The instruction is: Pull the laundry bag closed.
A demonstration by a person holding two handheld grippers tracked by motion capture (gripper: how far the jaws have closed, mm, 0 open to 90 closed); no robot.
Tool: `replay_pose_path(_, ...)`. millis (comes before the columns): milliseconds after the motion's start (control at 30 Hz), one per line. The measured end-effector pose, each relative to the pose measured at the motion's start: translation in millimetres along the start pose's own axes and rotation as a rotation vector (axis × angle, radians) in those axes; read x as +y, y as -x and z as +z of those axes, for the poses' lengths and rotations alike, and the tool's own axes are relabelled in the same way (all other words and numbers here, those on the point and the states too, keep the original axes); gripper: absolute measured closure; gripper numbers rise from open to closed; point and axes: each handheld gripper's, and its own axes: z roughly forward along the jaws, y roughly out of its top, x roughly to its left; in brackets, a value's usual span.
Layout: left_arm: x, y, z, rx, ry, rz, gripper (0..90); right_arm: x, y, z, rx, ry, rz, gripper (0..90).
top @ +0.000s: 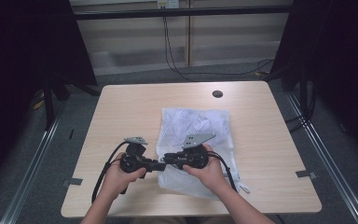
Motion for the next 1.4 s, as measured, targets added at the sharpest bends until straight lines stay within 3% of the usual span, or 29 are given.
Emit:
replay_pose_path(267,0.4,0.8,6.6,0.003,-0.010,0.004,74.1,1.4,-1.2,0.0,0.004,0.005,0.001,82.3)
replay_pose_path(300,0.5,0.9,9.1,-0.016,-0.007,-0.002,74.0,1.7,-1.2,0.2,0.007,0.008,0.002,82.3)
replay_pose_path(367,0.7,0.8,10.1,-0.014,-0.015,0.001,74.7,1.9,-1.3,0.0,0.006,0.009,0.002,82.3)
replay_pose_path(467,0.9,0.0,11.9,-0.025,-0.021,-0.007,85.6,2.6,-1.0,-1.7,0.008,0.014,0.000,82.5)
replay_pose_path(700,3.9,0.5,4.9,-0.015,-0.008,-0.013,87.2,2.4,-1.1,-4.1,-0.002,-0.001,-0.007,84.6)
replay_pose_path(833,3.1,-1.0,1.5,-0.013,-0.013,-0.025,87.3,1.3,-2.1,-3.2,0.016,-0.011,-0.009,86.9)
replay_pose_path(1233,3.6,0.5,0.5,-0.006,-0.018,-0.021,87.5,0.9,0.6,-5.7,0.025,-0.025,0.014,87.0)
replay_pose_path(1400,1.7,-0.3,-4.5,-0.002,-0.010,-0.030,87.6,-3.4,5.5,-10.5,0.022,-0.024,0.049,87.0)
